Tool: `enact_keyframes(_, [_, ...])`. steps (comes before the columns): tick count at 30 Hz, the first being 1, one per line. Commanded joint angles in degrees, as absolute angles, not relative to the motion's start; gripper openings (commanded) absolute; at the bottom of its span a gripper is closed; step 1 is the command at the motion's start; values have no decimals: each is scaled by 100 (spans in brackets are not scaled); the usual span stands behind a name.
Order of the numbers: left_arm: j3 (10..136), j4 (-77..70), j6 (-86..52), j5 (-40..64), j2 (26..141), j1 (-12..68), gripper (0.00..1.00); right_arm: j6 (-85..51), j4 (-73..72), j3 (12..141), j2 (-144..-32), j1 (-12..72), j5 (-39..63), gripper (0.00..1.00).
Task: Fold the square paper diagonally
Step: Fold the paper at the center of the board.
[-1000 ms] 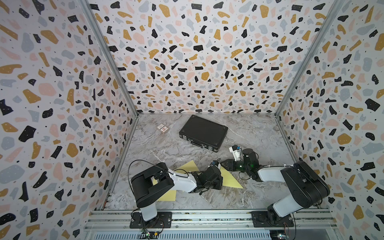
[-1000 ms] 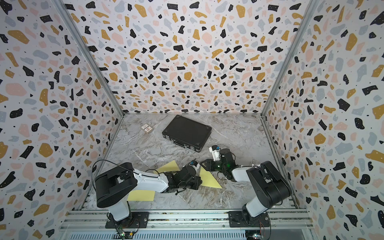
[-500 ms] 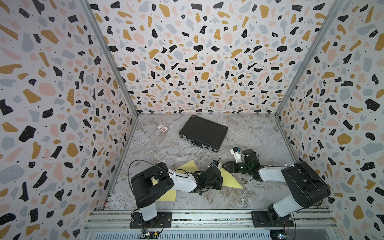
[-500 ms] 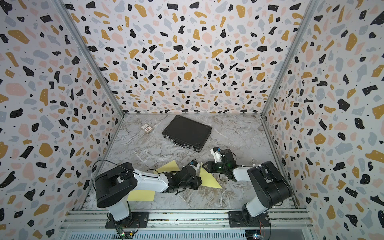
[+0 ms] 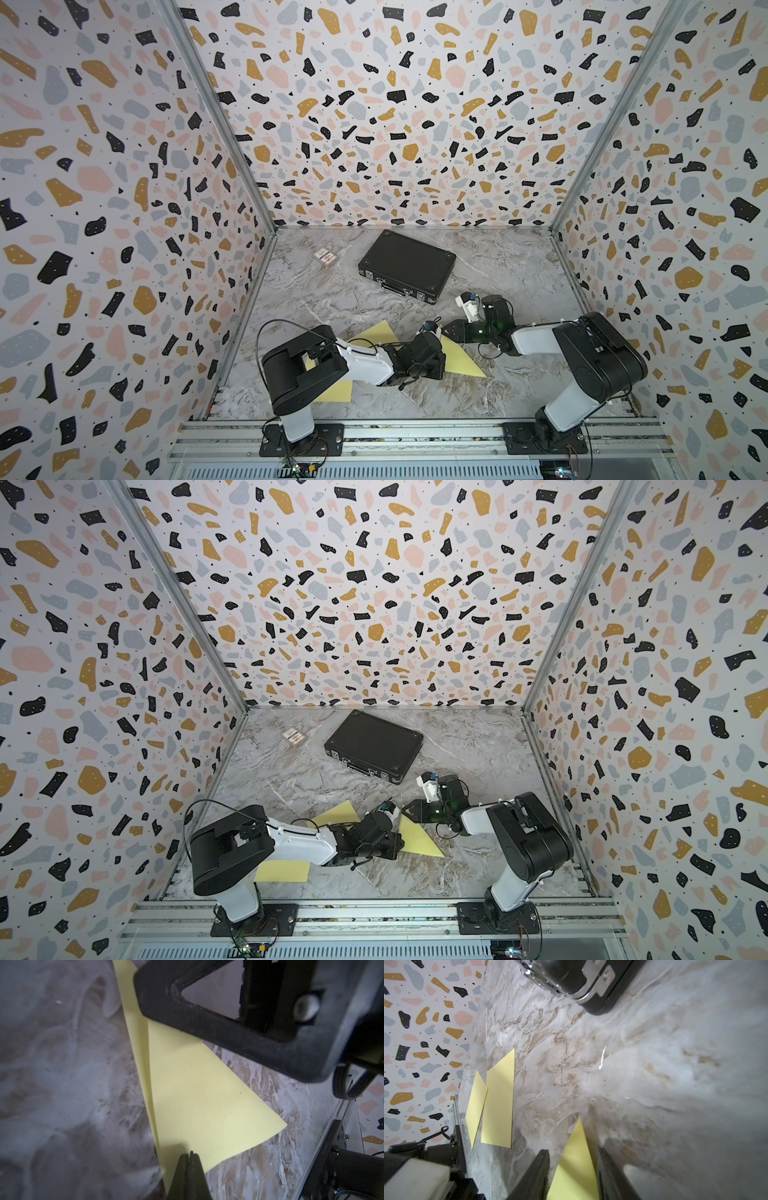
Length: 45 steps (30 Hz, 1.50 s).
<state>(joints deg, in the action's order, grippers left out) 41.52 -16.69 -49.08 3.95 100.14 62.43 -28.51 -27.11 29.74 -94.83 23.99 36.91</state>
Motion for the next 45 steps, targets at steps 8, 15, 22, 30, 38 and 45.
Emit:
enact_keyframes(8, [3718,35,-4860,360,10399,6313,0,-3112,-2789,2848,-9675,2398,4373,39])
enact_keyframes(15, [3709,1,-4852,354,10398,6313,0,-2900,-1253,3019,-9224,2399,3439,45])
enact_keyframes(22, [3726,0,-4812,352,10433,6313,0,-2929,207,3198,-8618,2399,2590,49])
enact_keyframes(30, [3753,-60,-4730,440,10509,6320,0,-3487,902,2827,-7707,2396,2639,53])
enact_keyframes(38, [3788,-87,-4619,509,10606,6326,0,-4052,1471,2139,-5953,2403,2620,55])
enact_keyframes(45, [3744,-131,-4509,515,10615,6324,0,-4749,993,1368,-5207,2402,3139,59])
